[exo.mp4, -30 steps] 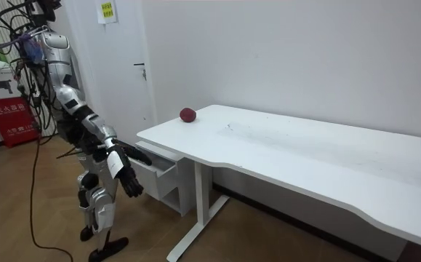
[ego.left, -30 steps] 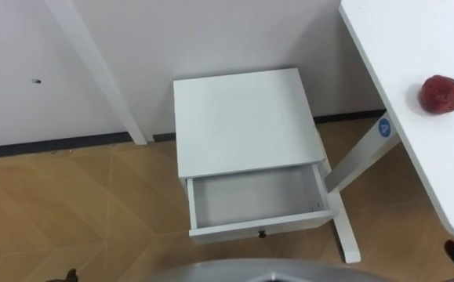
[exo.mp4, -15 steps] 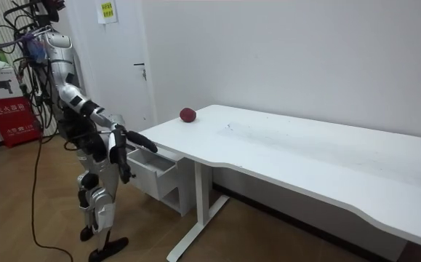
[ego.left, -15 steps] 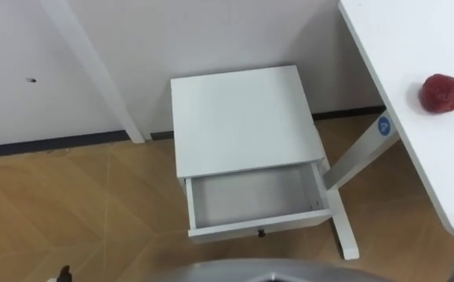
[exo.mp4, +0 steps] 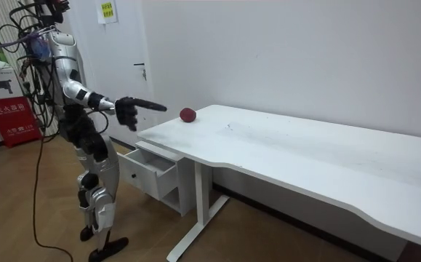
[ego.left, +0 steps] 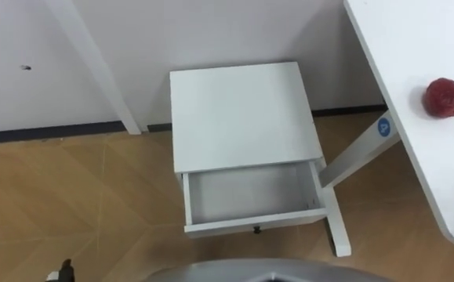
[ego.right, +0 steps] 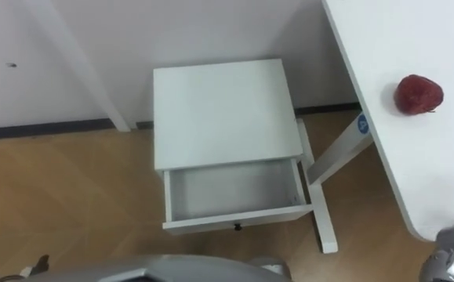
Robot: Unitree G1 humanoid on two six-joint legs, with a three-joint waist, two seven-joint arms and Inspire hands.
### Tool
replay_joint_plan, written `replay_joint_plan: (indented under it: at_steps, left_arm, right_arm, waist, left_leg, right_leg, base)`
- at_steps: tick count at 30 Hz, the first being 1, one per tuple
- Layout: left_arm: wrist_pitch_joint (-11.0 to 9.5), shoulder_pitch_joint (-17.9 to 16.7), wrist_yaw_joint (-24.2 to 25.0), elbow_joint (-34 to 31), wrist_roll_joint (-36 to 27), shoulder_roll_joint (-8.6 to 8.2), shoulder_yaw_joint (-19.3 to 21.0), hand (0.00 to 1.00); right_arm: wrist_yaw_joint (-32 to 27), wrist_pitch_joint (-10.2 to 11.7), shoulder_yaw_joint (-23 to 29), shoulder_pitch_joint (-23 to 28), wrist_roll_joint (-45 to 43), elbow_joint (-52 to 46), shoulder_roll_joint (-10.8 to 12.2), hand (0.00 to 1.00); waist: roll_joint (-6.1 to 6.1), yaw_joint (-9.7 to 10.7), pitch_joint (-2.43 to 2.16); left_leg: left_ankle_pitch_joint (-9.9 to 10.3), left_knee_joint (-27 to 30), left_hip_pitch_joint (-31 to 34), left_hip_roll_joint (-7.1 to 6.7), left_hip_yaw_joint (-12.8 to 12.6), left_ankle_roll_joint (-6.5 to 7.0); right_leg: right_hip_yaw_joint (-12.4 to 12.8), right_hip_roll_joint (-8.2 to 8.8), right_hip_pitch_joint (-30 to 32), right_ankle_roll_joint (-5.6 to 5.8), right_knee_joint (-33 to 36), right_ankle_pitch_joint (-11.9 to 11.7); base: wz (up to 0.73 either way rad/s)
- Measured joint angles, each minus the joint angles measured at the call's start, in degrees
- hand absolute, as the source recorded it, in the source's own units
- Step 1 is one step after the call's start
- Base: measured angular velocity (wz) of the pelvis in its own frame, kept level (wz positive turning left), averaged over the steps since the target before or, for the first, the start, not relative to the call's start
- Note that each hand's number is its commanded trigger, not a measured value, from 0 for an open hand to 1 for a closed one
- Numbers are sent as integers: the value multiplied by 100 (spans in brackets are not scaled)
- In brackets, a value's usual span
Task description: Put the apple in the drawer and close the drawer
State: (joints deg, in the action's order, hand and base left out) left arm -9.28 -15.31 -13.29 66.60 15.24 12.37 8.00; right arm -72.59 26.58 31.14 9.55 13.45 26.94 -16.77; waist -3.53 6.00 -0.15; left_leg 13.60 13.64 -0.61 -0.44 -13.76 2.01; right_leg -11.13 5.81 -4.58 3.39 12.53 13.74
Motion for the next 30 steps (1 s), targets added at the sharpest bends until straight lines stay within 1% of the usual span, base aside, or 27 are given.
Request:
replay_joint_plan:
  at_steps: [3,5,7,8,11,15,16,18,19,20,22,23,24,26,28,30]
  left_arm:
    - [-2,82,31,58,4,21,-105,0]
    - [-17,137,58,56,7,30,-270,0]
    - [-58,137,99,80,6,30,-273,0]
    - [-63,132,127,117,6,35,-335,0]
    - [-64,132,184,161,7,35,-497,0]
    - [-62,138,266,160,9,34,-495,0]
    - [-55,143,269,160,17,31,-495,0]
    - [-25,163,269,162,19,16,-501,0]
    - [22,195,269,182,26,14,-532,0]
    - [47,215,270,203,26,18,-571,0]
    - [63,193,277,205,27,18,-624,0]
    - [69,167,278,203,26,11,-639,0]
    - [74,152,279,201,25,7,-643,0]
    - [146,121,289,189,20,0,-642,0]
    - [177,112,303,180,23,1,-631,0]
    - [178,104,353,125,45,1,-582,0]
  right_arm:
    - [67,4,-89,-5,-494,-533,-1,0]
    - [291,12,-212,8,-823,-1042,-2,0]
    - [538,12,-366,63,-954,-1353,-3,0]
    - [686,12,-490,65,-955,-1563,-9,0]
    - [1060,14,-769,68,-962,-1709,-24,0]
    - [1570,7,-1174,109,-972,-1863,-25,0]
    - [1745,-2,-1313,110,-1090,-1874,-26,0]
    - [2062,-54,-1498,109,-1156,-1881,-28,0]
    - [2266,-102,-1629,108,-1140,-1880,-30,0]
    - [2498,-163,-1747,109,-1112,-1879,-30,0]
    - [2841,-211,-1929,121,-1109,-1822,-27,0]
    - [3063,-267,-2031,128,-1096,-1745,-27,0]
    - [3165,-294,-2079,128,-1085,-1708,-24,0]
    - [3565,-457,-2183,139,-1028,-1610,-19,0]
    - [3778,-545,-2214,138,-932,-1602,-16,0]
    - [3922,-549,-2213,137,-925,-1565,-17,0]
  waist:
    - [24,-47,1]
    - [65,-135,2]
    - [74,-188,2]
    - [99,-205,5]
    - [110,-266,11]
    - [108,-336,23]
    - [106,-374,26]
    - [90,-399,36]
    - [104,-446,44]
    - [106,-470,69]
    - [98,-467,74]
    - [94,-480,72]
    - [96,-479,72]
    - [122,-480,69]
    - [146,-482,58]
    - [166,-482,48]
  left_leg:
    - [0,-1,-4,-3,-6,0]
    - [-1,-4,-4,-1,-23,0]
    - [-3,-9,-8,0,-22,-3]
    - [-4,-11,-9,-1,-21,-3]
    - [-5,-18,-15,-2,-21,-3]
    - [-7,-16,-15,3,-21,-6]
    - [-7,-16,-15,5,-22,-7]
    - [-8,-17,-19,4,-22,-7]
    - [-8,-15,-36,7,-30,-7]
    - [-7,-16,-68,8,-38,-7]
    - [-7,-16,-70,7,-37,-7]
    - [-7,-16,-68,8,-37,-7]
    - [-7,-16,-67,8,-36,-7]
    - [-7,-15,-61,5,-35,-7]
    - [-7,-14,-61,5,-35,-7]
    - [-7,-9,-58,9,-35,-7]
  right_leg:
    - [-6,3,4,1,-1,0]
    - [7,2,24,1,-4,-1]
    - [6,1,21,1,-3,0]
    - [6,1,21,1,-3,0]
    - [6,3,21,1,-3,0]
    - [-1,4,20,1,0,0]
    - [2,3,21,1,1,0]
    - [2,2,17,1,-1,0]
    - [11,1,2,1,-3,0]
    - [11,1,-28,1,-14,-1]
    - [11,0,-44,0,-45,-4]
    - [10,-5,-64,8,-89,-22]
    - [10,-5,-64,9,-92,-26]
    - [4,-3,-62,15,-96,-35]
    - [0,-3,-60,17,-96,-37]
    - [-1,-3,-59,17,-96,-38]
  base:
    - [-1]
    - [-5]
    - [0]
    - [0]
    - [0]
    - [0]
    - [0]
    - [0]
    - [0]
    - [0]
    - [0]
    - [0]
    - [0]
    - [0]
    - [0]
    - [0]
